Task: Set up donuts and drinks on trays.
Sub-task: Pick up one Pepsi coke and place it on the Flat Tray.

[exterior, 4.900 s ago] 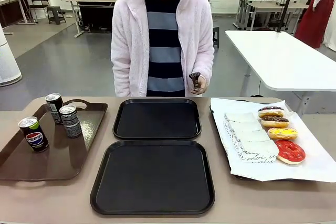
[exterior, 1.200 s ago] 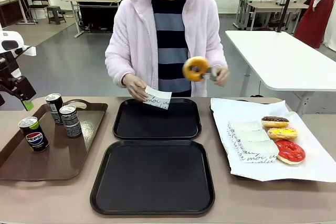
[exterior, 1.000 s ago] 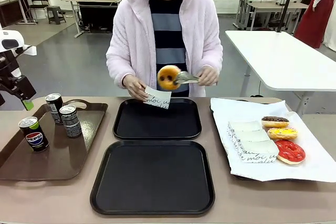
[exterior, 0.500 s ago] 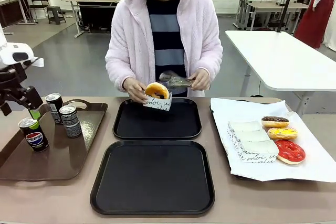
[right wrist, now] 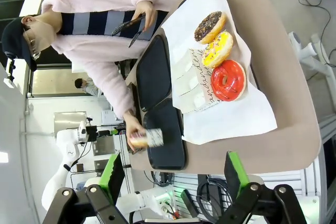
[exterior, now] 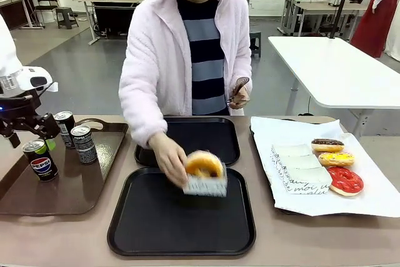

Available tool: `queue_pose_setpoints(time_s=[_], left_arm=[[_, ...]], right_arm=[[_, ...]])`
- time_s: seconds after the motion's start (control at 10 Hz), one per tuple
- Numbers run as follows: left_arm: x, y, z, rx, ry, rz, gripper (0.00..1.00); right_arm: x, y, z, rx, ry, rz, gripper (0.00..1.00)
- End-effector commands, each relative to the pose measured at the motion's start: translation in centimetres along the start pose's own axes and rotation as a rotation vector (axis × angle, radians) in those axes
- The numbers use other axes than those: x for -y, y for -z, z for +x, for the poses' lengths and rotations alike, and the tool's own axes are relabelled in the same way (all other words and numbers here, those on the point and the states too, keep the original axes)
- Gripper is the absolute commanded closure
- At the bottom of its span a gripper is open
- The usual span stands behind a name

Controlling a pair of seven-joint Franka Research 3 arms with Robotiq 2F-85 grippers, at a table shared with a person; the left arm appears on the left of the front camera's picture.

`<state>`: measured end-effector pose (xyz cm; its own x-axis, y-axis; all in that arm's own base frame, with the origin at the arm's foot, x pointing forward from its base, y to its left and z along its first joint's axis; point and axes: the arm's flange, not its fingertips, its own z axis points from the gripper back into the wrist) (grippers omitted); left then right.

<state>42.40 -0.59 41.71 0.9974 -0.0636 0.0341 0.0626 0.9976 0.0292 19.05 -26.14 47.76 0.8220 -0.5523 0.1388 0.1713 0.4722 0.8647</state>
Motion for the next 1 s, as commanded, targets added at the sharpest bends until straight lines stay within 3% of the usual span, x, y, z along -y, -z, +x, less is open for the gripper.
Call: queue_pose_setpoints(time_s=[0.0, 0.5, 0.9], left_arm=[[-0.2, 0.6, 0.4, 0.001, -0.031, 0.000, 0.00], [-0.8, 2.2, 0.7, 0.076, -0.055, -0.083, 0.00], [-1.1, 3.5, 1.2, 0.050, -0.068, -0.080, 0.00]], right_arm=[[0.2, -0.1, -0.1, -0.007, -0.001, 0.005, 0.00], [0.2, -0.1, -0.1, -0.007, -0.001, 0.005, 0.00], [0.2, -0.1, -0.1, -0.007, -0.001, 0.005, 0.00]])
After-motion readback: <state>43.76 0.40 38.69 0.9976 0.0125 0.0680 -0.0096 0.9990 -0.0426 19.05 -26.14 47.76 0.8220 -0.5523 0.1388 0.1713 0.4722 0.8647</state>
